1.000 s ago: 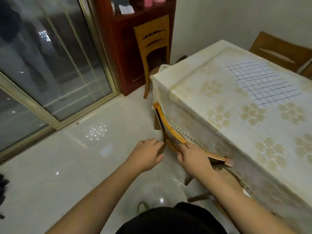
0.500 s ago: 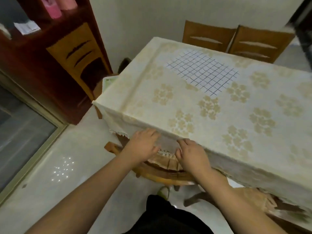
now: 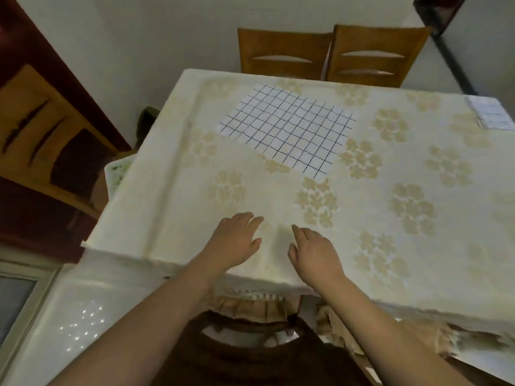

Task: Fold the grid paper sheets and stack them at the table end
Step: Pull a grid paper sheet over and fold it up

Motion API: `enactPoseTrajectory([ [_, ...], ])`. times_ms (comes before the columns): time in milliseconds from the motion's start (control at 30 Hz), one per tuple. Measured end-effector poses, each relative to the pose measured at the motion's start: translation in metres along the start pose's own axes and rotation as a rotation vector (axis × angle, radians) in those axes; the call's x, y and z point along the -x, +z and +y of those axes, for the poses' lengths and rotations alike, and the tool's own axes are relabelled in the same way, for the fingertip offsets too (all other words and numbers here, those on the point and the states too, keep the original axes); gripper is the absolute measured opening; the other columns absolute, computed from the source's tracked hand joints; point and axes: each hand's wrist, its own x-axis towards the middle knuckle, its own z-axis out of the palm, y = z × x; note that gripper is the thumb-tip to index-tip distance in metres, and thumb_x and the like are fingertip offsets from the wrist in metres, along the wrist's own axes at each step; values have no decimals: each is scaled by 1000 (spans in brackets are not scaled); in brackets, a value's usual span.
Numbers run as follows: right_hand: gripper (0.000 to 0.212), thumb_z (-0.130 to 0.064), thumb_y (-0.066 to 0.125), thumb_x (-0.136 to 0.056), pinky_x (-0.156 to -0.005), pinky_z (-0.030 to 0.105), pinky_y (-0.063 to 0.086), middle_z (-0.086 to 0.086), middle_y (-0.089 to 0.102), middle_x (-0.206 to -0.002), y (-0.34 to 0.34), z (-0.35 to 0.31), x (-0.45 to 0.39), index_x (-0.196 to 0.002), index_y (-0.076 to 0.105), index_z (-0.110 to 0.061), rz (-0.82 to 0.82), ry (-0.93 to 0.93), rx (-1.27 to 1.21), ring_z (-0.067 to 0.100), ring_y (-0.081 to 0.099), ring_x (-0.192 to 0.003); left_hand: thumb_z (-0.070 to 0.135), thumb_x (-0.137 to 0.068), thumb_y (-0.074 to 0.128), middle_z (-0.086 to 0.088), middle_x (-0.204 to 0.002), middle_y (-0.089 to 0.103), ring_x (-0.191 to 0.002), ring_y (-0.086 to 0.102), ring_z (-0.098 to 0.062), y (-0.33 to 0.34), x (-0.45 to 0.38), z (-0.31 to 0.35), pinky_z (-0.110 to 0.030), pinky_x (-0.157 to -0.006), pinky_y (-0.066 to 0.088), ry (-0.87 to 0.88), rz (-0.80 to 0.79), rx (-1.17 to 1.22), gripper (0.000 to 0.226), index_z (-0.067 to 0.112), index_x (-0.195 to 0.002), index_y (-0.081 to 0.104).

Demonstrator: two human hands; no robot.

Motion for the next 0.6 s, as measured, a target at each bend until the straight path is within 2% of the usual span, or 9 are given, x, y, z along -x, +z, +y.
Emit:
enactPoseTrajectory([
  [67,50,-29,41,-94,-86,41,49,14,60,-129,7,7,-24,-137,48,-5,1,17,4,32,60,-111,38,-98,40,-7,-152,36,-137,36,-25,3,-33,-14,-42,-107,36,-7,35,32,55,18,-149,31],
  [267,54,-27,42,-91,-99,45,39,18,46,-143,31,22,-109,-140,43,-4,-11,120,-41,35,48,-127,30,-89,46,-15,-137,53,-125,51,-32,31,-97,-46,-43,-96,45,-29,76,75,53,9,-138,49],
  [367,57,-33,42,-96,-110,45,26,15,31,-153,42,31,-150,-147,32,-10,-44,189,-57,32,31,-140,37,-80,37,-16,-126,62,-114,60,-35,58,-105,-55,-48,-90,50,-31,14,26,58,9,-125,61],
  [500,58,-43,33,-99,-117,46,10,12,11,-160,57,45,-192,-151,23,-20,-82,283,-93,30,10,-147,45,-79,39,-13,-135,58,-118,59,-33,83,-107,-58,-49,-90,51,-24,-23,-22,61,14,-127,62],
  [600,57,-46,29,-99,-117,48,5,10,2,-162,65,53,-212,-150,20,-23,-105,298,-66,31,2,-147,49,-81,39,-11,-137,56,-120,57,-33,88,-112,-60,-50,-90,52,-29,-26,-28,62,16,-129,60],
])
